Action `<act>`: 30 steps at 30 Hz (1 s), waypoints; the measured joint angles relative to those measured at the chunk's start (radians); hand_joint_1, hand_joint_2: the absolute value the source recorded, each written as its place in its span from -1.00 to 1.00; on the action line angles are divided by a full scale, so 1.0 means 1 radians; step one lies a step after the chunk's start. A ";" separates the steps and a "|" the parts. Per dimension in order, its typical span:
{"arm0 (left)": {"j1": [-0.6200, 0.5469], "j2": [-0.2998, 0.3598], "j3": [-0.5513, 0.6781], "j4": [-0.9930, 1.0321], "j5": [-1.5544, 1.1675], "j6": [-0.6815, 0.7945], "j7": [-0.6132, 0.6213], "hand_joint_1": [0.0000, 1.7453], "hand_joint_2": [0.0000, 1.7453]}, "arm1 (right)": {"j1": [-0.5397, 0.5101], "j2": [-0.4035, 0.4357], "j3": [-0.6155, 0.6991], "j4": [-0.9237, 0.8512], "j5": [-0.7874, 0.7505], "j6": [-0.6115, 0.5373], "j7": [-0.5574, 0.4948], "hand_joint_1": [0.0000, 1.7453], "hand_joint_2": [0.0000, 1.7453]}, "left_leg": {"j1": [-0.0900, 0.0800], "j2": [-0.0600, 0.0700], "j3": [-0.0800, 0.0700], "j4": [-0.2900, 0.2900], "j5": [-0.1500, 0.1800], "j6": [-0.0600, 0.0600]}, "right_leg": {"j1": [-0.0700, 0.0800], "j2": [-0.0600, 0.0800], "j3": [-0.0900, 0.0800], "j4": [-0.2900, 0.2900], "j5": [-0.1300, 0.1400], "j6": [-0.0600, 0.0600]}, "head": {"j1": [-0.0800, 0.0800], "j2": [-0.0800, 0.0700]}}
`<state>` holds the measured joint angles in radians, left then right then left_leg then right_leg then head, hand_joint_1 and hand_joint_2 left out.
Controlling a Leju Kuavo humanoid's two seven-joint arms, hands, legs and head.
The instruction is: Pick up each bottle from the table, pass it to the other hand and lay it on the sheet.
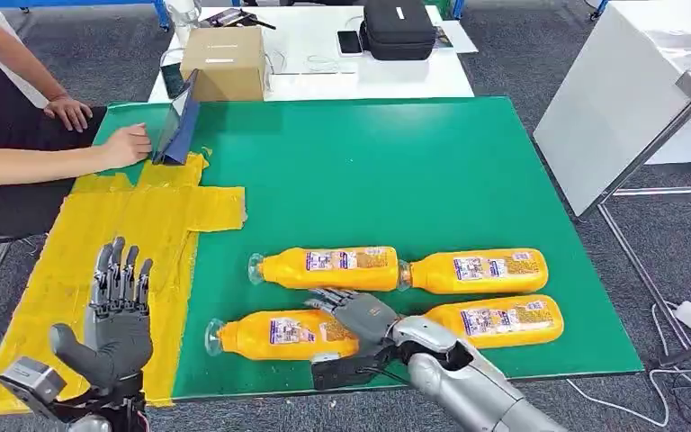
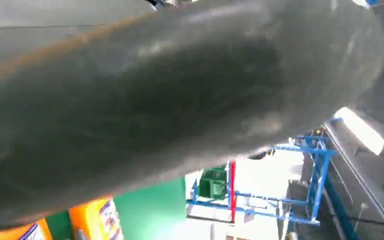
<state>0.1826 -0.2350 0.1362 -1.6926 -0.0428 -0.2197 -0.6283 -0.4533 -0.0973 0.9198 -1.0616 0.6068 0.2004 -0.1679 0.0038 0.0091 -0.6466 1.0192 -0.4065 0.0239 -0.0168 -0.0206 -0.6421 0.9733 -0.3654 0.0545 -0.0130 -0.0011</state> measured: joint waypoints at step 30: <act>0.018 -0.035 0.079 -0.065 0.289 0.314 0.017 -1.00 1.00 | 0.265 0.069 -0.075 -0.171 -0.314 -0.279 -0.117 1.00 1.00 | 0.001 -0.002 0.007 0.000 -0.004 -0.001 | 0.001 -0.001 0.009 0.000 -0.004 0.000 | 0.000 0.000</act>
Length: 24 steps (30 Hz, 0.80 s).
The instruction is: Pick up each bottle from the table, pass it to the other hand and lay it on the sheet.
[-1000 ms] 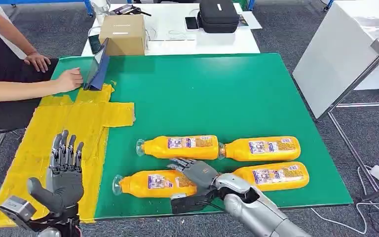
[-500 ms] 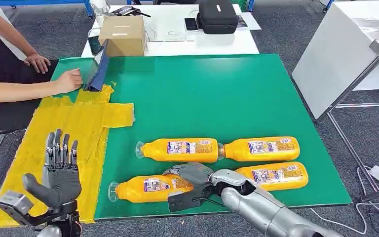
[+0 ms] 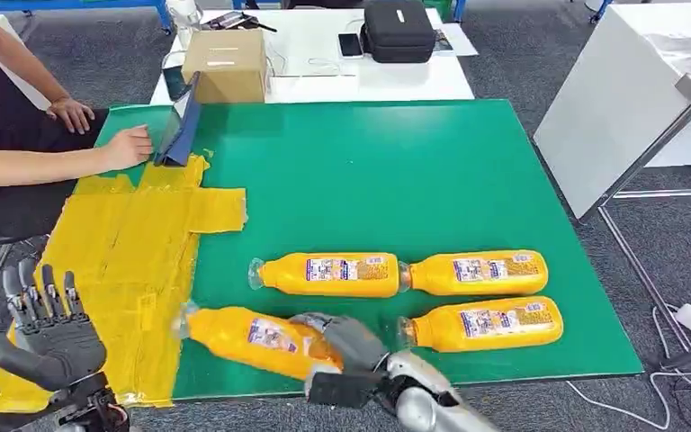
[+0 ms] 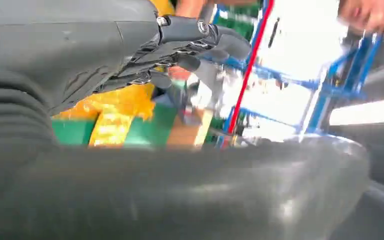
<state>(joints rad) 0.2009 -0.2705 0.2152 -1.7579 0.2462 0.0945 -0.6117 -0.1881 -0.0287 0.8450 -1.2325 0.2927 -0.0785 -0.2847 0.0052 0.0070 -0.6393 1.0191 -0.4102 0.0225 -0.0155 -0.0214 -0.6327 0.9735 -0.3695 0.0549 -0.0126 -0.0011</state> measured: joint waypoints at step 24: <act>0.107 0.058 -0.225 0.016 0.008 -0.602 0.139 -1.00 1.00 | 0.209 0.131 -0.259 -0.326 -0.001 0.068 -0.149 1.00 1.00 | -0.001 0.000 -0.001 0.000 -0.004 0.001 | -0.002 0.000 -0.001 0.000 -0.005 -0.002 | 0.000 0.000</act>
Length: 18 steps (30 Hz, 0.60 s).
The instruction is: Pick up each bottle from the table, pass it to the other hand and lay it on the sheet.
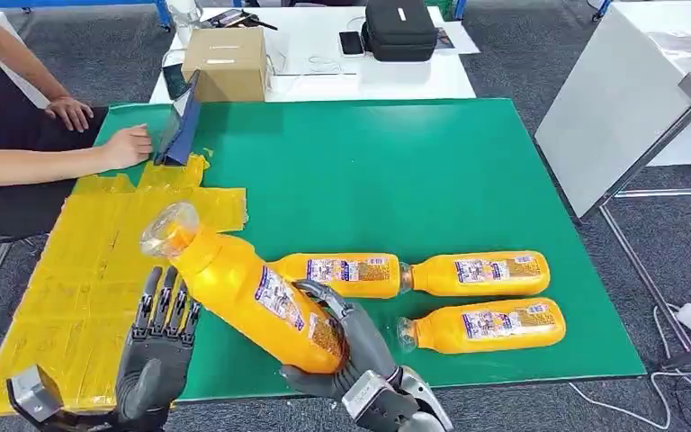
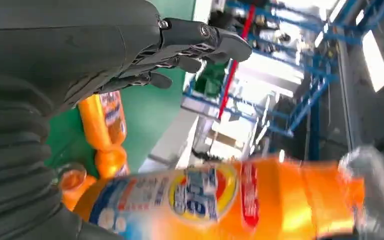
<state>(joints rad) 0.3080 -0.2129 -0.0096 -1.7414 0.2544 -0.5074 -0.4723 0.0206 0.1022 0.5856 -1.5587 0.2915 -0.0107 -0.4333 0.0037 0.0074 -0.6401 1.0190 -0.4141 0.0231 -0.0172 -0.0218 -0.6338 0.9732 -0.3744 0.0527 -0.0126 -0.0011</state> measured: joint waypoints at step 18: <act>0.014 0.073 -0.114 -0.027 -0.130 0.125 -0.071 1.00 1.00 | -0.142 0.050 0.201 0.304 0.153 0.049 0.085 1.00 1.00 | 0.000 0.000 0.001 0.000 0.000 0.000 | 0.000 0.000 0.000 0.000 -0.001 0.000 | 0.000 0.000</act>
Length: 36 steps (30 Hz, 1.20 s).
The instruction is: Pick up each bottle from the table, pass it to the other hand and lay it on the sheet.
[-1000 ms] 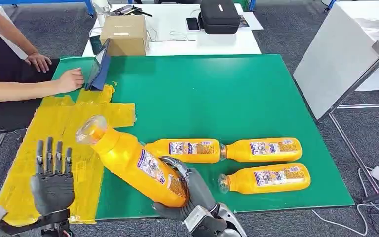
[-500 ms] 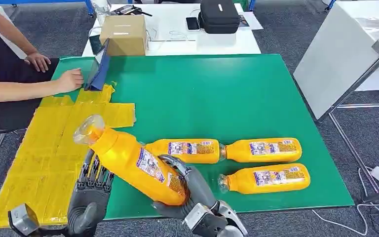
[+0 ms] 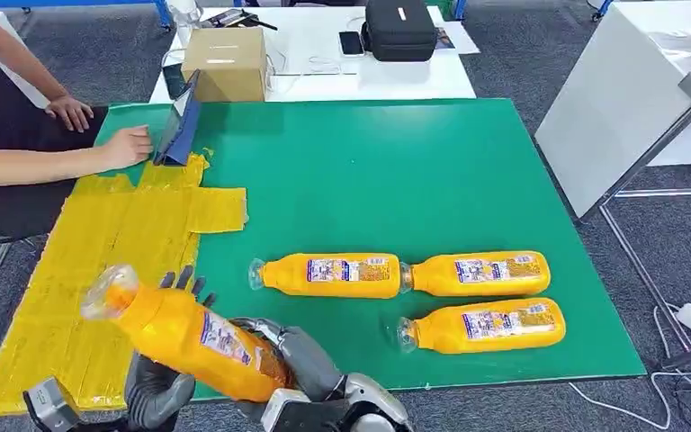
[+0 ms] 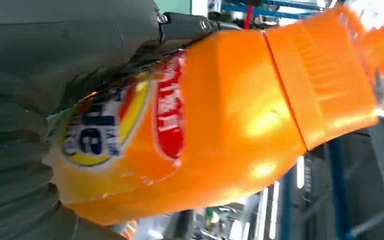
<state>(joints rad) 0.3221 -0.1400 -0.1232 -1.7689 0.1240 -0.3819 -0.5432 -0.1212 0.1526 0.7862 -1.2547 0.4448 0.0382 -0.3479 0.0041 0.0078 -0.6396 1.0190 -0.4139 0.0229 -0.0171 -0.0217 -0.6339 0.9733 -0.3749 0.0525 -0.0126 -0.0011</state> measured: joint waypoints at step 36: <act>-0.196 0.102 0.070 0.008 -1.584 0.998 0.363 1.00 1.00 | -0.284 -0.191 -0.288 0.037 0.084 -0.040 0.249 -1.00 1.00 | -0.002 0.000 0.000 0.000 0.004 0.004 | -0.002 -0.001 0.001 0.000 0.007 0.005 | 0.000 0.000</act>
<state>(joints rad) 0.1262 -0.0385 -0.0534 -1.7608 -1.4597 0.6157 -0.1803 -0.4050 -0.0386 0.4978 -1.2176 0.5287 -0.0023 -0.0988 0.0017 0.0074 -0.6396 1.0194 -0.4095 0.0268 -0.0190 -0.0222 -0.6329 0.9733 -0.3684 0.0575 -0.0122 -0.0011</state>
